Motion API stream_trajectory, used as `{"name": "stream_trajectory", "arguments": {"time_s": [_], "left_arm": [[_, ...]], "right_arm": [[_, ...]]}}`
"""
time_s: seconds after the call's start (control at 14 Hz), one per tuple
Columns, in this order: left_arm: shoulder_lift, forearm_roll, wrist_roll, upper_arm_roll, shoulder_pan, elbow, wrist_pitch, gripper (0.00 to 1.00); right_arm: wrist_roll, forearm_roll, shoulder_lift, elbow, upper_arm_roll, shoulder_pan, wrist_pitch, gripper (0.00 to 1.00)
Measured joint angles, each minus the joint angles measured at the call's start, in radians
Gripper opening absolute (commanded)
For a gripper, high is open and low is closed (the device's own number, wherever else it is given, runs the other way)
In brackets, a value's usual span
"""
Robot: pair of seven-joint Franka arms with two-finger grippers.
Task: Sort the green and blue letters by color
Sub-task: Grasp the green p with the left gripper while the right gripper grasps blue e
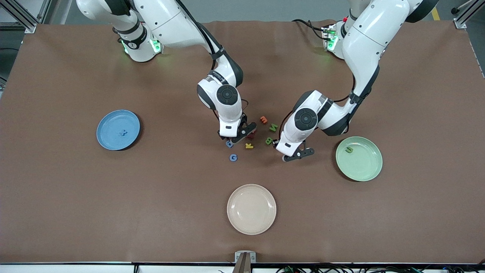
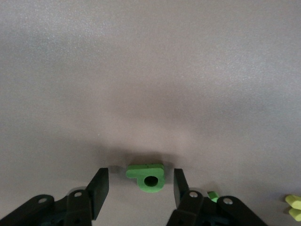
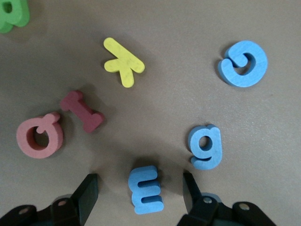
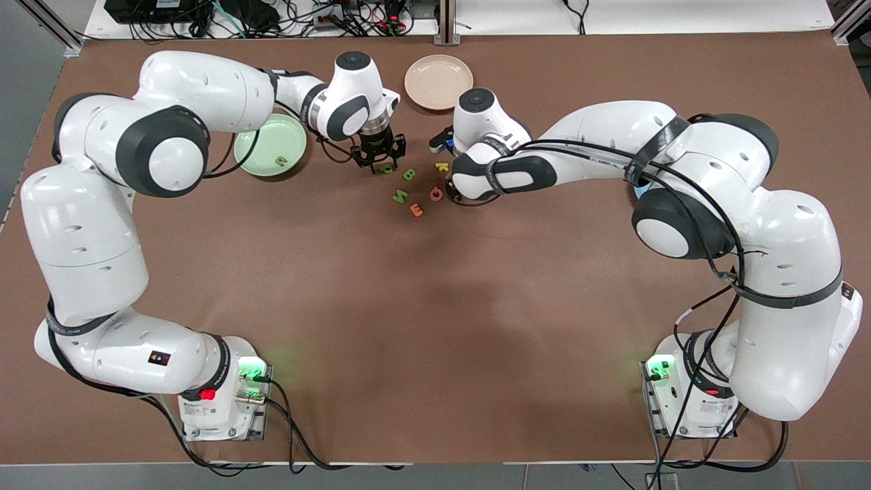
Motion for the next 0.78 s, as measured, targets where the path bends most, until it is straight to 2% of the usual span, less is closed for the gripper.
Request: {"name": "stream_trajectory", "arguments": {"time_s": [0.14,0.21,0.29,0.57,0.78], "left_arm": [[0.004,0.000,0.000,0.000,0.000,0.000,0.010,0.59],[0.007,0.000,0.000,0.000,0.000,0.000,0.015,0.59],[0.009,0.000,0.000,0.000,-0.001,0.000,0.016,0.57],[0.011,0.001,0.000,0.001,-0.001,0.001,0.014,0.41],[0.007,0.002,-0.001,0.001,0.000,0.002,0.010,0.28]], "right_arm": [[-0.032,0.000,-0.002,0.007,0.000,0.000,-0.003,0.31],[-0.067,0.000,-0.003,0.009,-0.001,0.000,-0.004,0.03],[-0.093,0.000,-0.005,0.011,-0.004,0.000,-0.007,0.00],[-0.105,0.017,-0.005,0.013,-0.005,-0.007,-0.014,0.00],[-0.164,0.017,-0.013,0.029,-0.009,-0.045,-0.122,0.00]]}}
